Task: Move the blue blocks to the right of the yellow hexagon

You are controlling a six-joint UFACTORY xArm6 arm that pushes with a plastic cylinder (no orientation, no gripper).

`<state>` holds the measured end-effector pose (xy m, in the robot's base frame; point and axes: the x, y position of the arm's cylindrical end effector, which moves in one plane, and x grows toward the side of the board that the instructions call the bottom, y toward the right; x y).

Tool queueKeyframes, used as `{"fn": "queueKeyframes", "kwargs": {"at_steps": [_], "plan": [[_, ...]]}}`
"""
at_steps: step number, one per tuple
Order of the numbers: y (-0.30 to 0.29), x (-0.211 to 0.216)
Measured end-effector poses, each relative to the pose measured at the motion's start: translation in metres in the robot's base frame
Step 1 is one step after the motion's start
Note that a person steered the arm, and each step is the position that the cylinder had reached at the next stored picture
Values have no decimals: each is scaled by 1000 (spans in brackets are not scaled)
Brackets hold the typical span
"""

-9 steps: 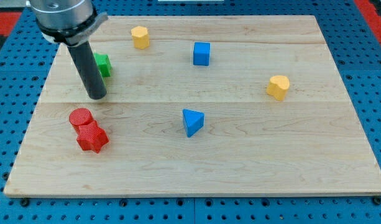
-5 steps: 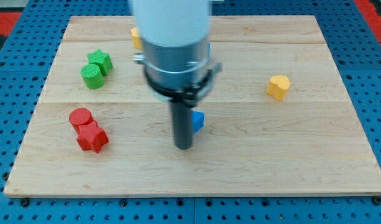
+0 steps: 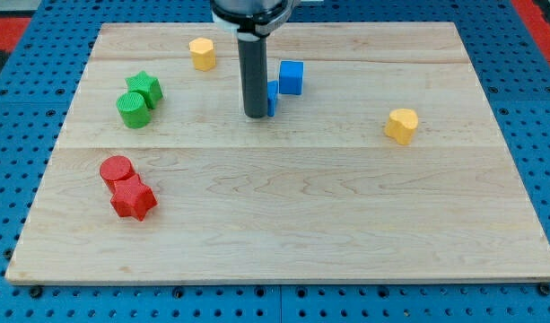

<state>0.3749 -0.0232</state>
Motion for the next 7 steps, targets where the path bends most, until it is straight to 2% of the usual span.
{"fn": "queueKeyframes", "kwargs": {"at_steps": [2, 4, 5, 6, 7], "plan": [[21, -59], [109, -67], [107, -65], [154, -71], [154, -74]]}}
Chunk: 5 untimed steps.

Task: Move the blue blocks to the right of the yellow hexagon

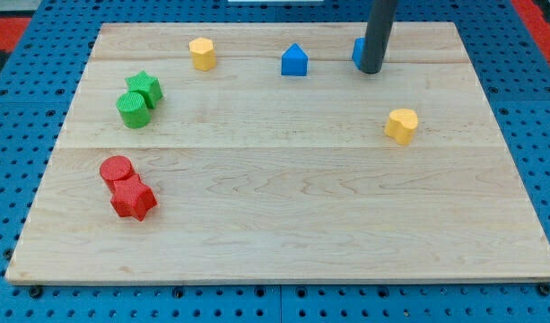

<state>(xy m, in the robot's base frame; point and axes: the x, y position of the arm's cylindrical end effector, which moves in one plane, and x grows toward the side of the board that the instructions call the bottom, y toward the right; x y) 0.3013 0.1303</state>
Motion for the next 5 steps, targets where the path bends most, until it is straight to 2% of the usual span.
{"fn": "queueKeyframes", "kwargs": {"at_steps": [1, 2, 4, 5], "plan": [[-66, 22], [-137, 22], [-94, -24], [-162, -23]]}}
